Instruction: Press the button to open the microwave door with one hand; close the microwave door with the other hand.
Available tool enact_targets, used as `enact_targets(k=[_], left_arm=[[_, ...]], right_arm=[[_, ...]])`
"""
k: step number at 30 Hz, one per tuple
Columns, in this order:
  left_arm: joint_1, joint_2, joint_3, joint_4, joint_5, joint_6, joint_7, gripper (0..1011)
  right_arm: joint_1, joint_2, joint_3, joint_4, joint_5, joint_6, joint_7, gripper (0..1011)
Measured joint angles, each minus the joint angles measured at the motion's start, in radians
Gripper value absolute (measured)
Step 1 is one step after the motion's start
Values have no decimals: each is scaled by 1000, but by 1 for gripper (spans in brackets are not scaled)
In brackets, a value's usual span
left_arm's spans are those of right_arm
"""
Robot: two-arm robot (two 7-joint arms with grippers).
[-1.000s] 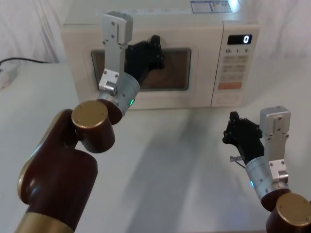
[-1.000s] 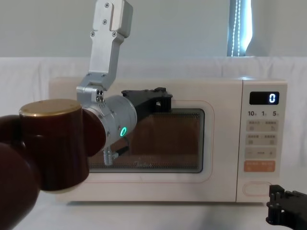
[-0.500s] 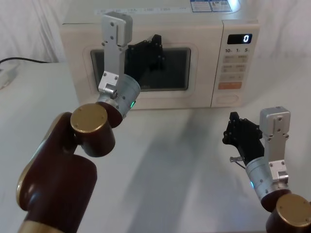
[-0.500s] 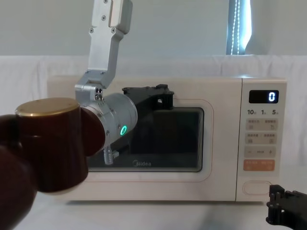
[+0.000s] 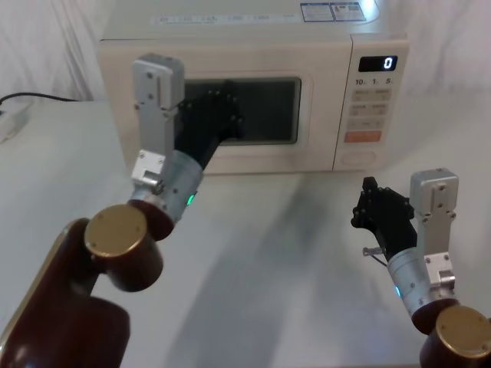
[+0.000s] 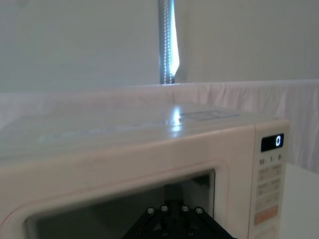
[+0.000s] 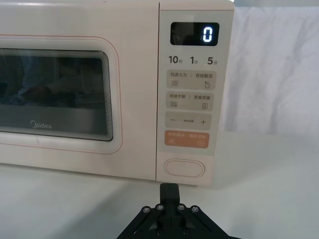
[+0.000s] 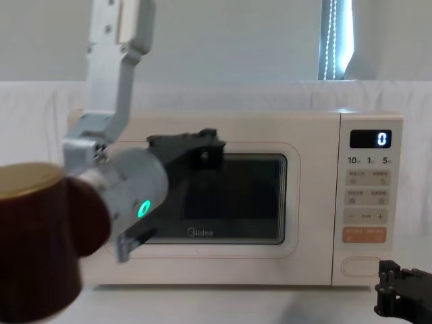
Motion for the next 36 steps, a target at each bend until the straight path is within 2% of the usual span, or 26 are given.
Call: enact_targets(k=[8, 16, 24, 28, 36], left_arm=[[102, 42, -43, -86, -13, 4, 12, 0], [248, 85, -104, -182, -49, -14, 13, 0], [379, 98, -153, -238, -77, -42, 25, 0], [415, 96, -171, -249, -83, -60, 33, 0], [445, 85, -187, -239, -81, -95, 39, 0]], right_arm=[[0, 0, 0, 0, 0, 0, 0, 0], [0, 0, 0, 0, 0, 0, 0, 0], [0, 0, 0, 0, 0, 0, 0, 0], [0, 0, 0, 0, 0, 0, 0, 0], [0, 0, 0, 0, 0, 0, 0, 0]])
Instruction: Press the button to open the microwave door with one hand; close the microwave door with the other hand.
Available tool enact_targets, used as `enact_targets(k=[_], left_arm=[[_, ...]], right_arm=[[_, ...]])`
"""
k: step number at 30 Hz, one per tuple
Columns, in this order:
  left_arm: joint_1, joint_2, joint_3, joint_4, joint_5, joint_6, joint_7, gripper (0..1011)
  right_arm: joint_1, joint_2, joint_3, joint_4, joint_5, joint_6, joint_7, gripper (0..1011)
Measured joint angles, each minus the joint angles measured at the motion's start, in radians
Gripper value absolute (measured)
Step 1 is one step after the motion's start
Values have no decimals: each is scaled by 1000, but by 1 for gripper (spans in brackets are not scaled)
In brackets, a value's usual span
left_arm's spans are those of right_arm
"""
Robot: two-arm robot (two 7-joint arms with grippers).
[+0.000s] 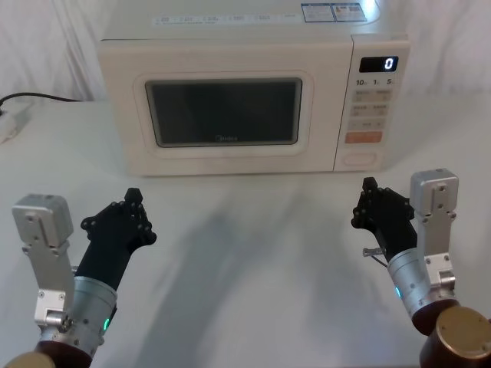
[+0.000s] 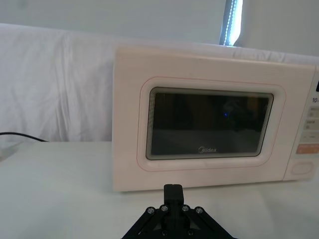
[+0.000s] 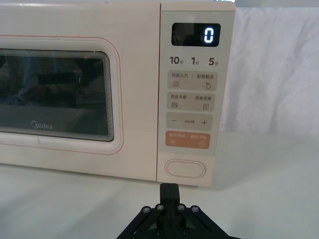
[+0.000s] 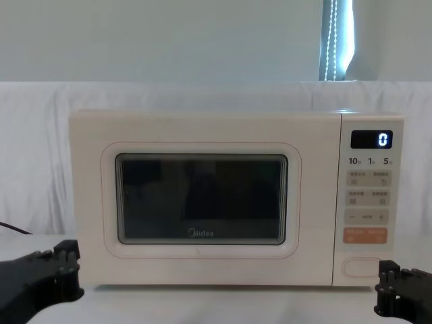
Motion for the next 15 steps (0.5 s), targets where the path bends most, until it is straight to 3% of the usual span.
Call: enact_targets(k=[15], left_arm=[[-2, -6, 0, 15, 7, -8, 2, 0]], right_arm=[[0, 0, 0, 0, 0, 0, 0, 0]])
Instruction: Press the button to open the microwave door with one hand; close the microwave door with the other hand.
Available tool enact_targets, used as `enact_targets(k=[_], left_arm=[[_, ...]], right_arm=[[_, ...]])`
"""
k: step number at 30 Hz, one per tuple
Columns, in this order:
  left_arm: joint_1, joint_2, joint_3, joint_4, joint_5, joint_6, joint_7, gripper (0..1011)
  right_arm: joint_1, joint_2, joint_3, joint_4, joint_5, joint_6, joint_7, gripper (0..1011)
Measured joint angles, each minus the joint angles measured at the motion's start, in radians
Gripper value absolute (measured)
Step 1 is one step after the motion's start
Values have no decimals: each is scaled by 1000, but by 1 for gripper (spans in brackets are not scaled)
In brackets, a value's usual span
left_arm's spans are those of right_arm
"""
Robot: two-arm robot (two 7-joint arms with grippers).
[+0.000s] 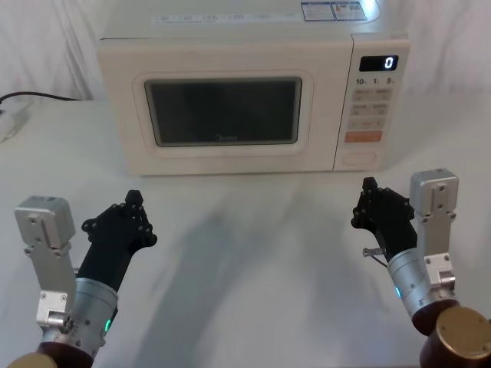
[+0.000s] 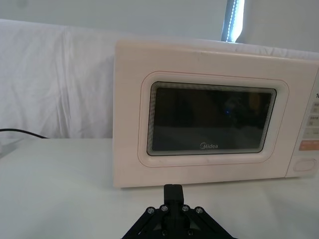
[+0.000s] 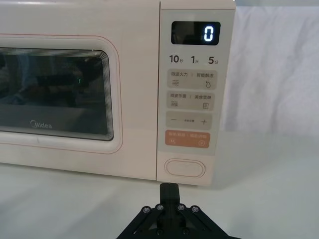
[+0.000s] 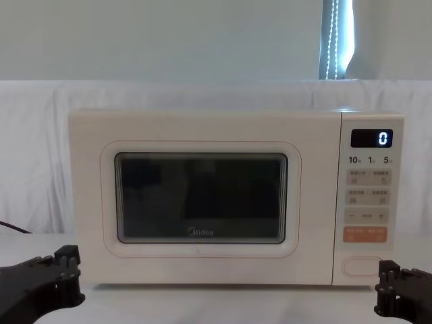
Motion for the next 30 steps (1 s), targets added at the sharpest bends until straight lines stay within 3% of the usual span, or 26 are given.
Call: enact_targets(k=[15, 21, 30], left_arm=[[1, 1, 0, -3, 0, 0, 0, 0], [2, 2, 0, -3, 0, 1, 0, 0], [2, 2, 0, -4, 0, 1, 0, 0]], right_arm=[[0, 0, 0, 0, 0, 0, 0, 13], [0, 0, 0, 0, 0, 0, 0, 147], [0, 0, 0, 0, 0, 0, 0, 430]])
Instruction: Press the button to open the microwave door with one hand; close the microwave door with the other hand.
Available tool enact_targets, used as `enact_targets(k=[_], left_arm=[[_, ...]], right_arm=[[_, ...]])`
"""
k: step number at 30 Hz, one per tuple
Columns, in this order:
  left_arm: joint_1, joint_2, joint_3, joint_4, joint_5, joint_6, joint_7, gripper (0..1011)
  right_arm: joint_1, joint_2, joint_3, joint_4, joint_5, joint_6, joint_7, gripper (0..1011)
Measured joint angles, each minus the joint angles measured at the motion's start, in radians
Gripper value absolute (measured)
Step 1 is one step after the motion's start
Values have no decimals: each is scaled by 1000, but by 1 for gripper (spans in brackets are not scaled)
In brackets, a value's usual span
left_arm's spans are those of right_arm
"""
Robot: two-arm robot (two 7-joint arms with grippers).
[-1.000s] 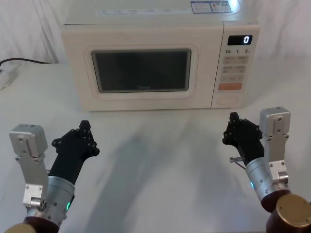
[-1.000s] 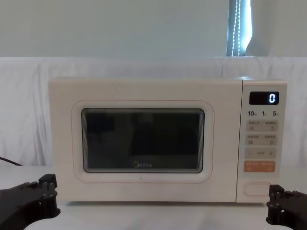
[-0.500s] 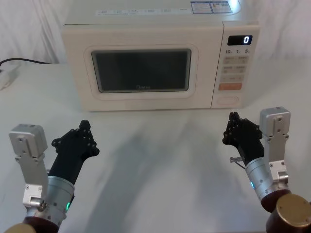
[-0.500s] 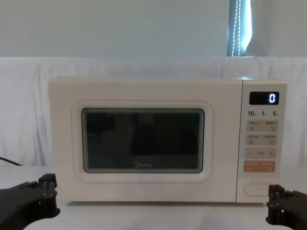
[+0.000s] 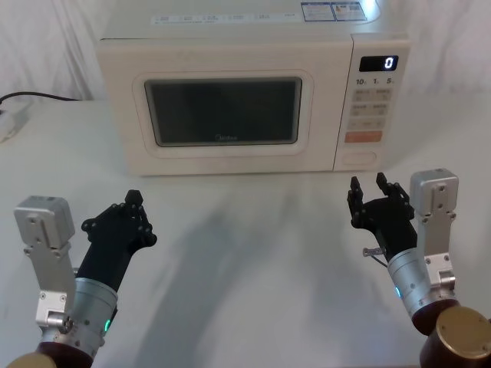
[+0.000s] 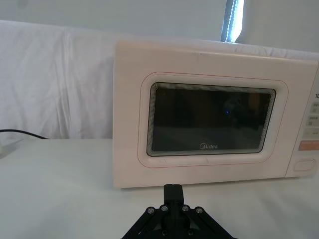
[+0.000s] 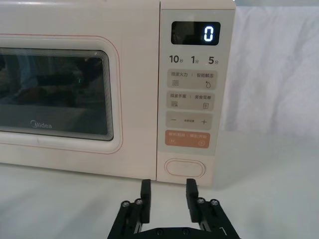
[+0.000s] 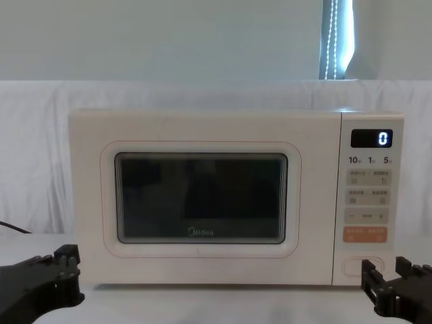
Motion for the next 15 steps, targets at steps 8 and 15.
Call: enact_targets(k=[8, 15], left_arm=[[0, 0, 0, 0, 0, 0, 0, 48], [0, 0, 0, 0, 0, 0, 0, 217]], right_arm=[[0, 0, 0, 0, 0, 0, 0, 688], [0, 0, 0, 0, 0, 0, 0, 892]])
